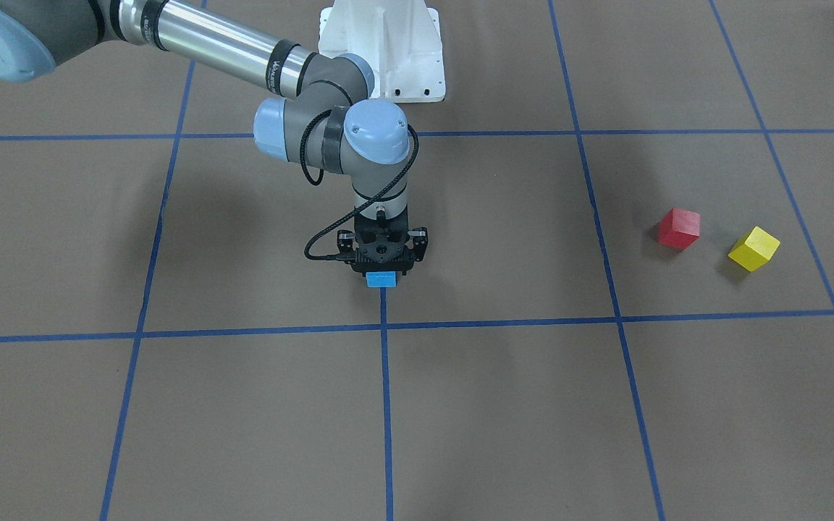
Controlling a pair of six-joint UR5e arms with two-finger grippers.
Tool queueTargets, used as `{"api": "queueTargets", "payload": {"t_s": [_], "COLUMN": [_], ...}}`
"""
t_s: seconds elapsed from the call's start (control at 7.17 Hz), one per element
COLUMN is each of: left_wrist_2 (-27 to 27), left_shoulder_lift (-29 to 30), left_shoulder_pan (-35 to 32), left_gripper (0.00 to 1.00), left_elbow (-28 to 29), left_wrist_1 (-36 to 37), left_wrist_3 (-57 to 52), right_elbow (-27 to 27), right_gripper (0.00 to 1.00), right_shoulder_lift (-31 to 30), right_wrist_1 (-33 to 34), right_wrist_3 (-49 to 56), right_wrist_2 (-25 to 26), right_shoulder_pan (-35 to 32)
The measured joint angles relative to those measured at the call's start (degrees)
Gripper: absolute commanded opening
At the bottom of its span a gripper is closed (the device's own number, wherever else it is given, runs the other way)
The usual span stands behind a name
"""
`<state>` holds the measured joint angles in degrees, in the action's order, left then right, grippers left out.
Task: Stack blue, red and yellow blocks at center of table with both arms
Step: 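Open the right gripper and withdraw it while the left arm reaches toward the red cube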
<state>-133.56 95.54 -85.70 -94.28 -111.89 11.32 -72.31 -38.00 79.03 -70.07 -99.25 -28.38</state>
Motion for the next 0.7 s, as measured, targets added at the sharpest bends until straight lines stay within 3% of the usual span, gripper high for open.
{"api": "queueTargets", "payload": {"t_s": [0.28, 0.7], "left_wrist_2": [-0.3, -0.4], "left_shoulder_lift": [0.0, -1.5], "left_shoulder_pan": [0.0, 1.0], "left_gripper": [1.0, 1.0], "left_elbow": [0.0, -0.8], "left_wrist_1": [0.0, -7.5], "left_wrist_3": [0.1, 3.7], "right_elbow": [-3.6, -7.7], "right_gripper": [1.0, 1.0], "right_shoulder_lift": [0.3, -0.9], "right_wrist_1": [1.2, 6.5], "right_wrist_3": [0.8, 12.2], "right_wrist_2": [-2.0, -13.9], "right_shoulder_pan": [-2.2, -15.7]}}
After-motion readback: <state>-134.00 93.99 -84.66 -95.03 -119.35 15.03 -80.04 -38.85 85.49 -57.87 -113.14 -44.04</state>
